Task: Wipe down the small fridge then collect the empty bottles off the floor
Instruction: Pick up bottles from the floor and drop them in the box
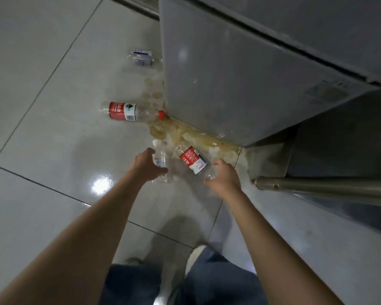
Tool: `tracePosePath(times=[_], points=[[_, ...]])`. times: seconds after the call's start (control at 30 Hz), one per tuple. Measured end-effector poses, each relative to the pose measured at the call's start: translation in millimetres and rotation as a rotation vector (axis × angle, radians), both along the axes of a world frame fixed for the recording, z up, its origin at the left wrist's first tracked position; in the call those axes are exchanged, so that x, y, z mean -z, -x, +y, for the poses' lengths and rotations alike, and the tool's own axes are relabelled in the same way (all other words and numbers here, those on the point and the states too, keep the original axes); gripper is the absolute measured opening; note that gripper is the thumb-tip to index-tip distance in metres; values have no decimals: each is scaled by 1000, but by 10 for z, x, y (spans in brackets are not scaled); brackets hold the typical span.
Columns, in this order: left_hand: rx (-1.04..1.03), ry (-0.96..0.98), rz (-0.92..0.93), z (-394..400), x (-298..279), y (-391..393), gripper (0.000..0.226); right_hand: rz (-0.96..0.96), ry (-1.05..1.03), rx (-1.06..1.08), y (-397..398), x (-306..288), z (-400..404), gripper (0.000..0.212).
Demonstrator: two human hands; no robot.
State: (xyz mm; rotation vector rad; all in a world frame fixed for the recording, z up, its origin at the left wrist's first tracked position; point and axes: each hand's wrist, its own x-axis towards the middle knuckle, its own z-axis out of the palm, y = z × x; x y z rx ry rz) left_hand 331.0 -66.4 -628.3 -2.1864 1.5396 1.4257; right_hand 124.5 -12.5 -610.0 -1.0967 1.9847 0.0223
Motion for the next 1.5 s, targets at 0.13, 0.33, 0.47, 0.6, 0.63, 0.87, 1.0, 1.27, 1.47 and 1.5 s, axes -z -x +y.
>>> tracePosePath(times=[0.13, 0.33, 0.47, 0.6, 0.63, 0.87, 1.0, 1.27, 1.47, 1.5], points=[[-69, -7, -51, -48, 467, 37, 87, -2, 22, 20, -29, 489, -103, 64], [-181, 43, -62, -19, 1017, 64, 97, 71, 49, -37, -50, 1110, -171, 72], [-222, 70, -69, -76, 1262, 105, 98, 83, 51, -72, -48, 1400, -208, 74], [-212, 53, -93, -130, 1353, 140, 84, 88, 54, -51, -53, 1564, -208, 71], [-216, 43, -100, -138, 1363, 132, 80, 87, 57, -45, -54, 1581, -206, 69], [-228, 19, -93, -149, 1171, 32, 78, 86, 85, -7, -73, 1472, -172, 61], [-278, 4, -64, -93, 788, -62, 83, 91, 69, 21, -108, 1104, -86, 57], [-283, -2, -17, -49, -355, -199, 76, 53, 65, 81, -155, 29, 108, 54], [-294, -34, -7, 18, -1381, -202, 76, -39, 22, 133, -209, -979, 289, 54], [-292, -31, -7, 31, -1549, -182, 76, -54, 21, 139, -196, -1151, 311, 54]])
